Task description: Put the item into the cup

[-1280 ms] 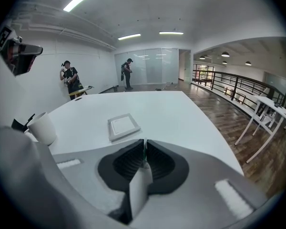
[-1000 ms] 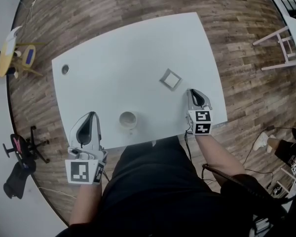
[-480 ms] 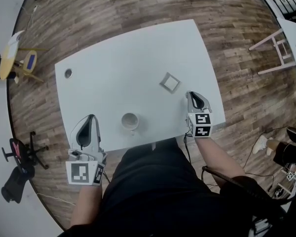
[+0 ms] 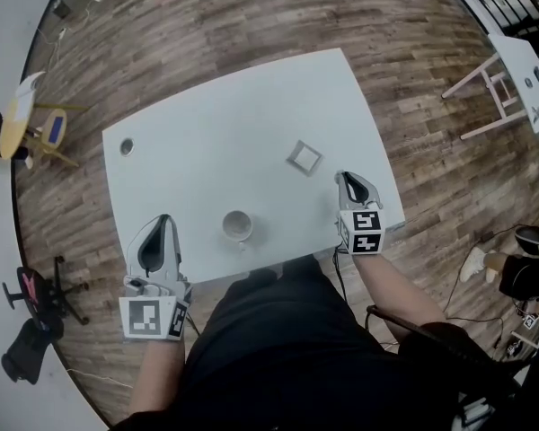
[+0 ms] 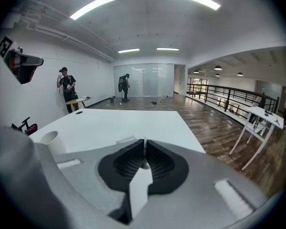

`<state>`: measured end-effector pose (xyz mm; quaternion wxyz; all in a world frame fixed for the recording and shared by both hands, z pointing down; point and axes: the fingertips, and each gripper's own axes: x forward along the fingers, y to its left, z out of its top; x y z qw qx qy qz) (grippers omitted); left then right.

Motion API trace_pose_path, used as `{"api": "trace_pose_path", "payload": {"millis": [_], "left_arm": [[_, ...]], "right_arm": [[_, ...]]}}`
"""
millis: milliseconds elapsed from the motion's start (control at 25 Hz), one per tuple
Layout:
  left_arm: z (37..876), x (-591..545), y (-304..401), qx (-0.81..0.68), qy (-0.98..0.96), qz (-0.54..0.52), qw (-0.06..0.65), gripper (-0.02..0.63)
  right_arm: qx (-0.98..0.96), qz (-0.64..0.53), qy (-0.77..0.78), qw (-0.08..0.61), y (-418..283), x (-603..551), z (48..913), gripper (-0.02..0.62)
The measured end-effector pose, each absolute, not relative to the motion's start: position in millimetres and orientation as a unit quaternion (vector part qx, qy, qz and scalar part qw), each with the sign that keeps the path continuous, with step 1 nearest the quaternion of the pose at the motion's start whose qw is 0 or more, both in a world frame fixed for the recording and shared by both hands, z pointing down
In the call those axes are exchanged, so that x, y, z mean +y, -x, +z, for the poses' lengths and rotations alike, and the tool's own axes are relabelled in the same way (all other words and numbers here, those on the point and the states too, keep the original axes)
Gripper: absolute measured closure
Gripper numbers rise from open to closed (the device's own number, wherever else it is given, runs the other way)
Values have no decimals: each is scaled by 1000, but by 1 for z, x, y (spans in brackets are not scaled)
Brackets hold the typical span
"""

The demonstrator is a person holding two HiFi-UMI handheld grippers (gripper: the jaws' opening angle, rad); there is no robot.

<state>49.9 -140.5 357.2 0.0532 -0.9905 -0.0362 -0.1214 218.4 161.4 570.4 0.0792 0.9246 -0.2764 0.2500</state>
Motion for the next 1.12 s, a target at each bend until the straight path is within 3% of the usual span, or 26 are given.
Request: {"api": "trace_pose_path", "payload": {"millis": [1120], "left_arm": [[334, -148, -43, -53, 994, -69, 67, 604]], "right_arm": [[-263, 186, -944, 75, -215, 156, 505, 577]]}}
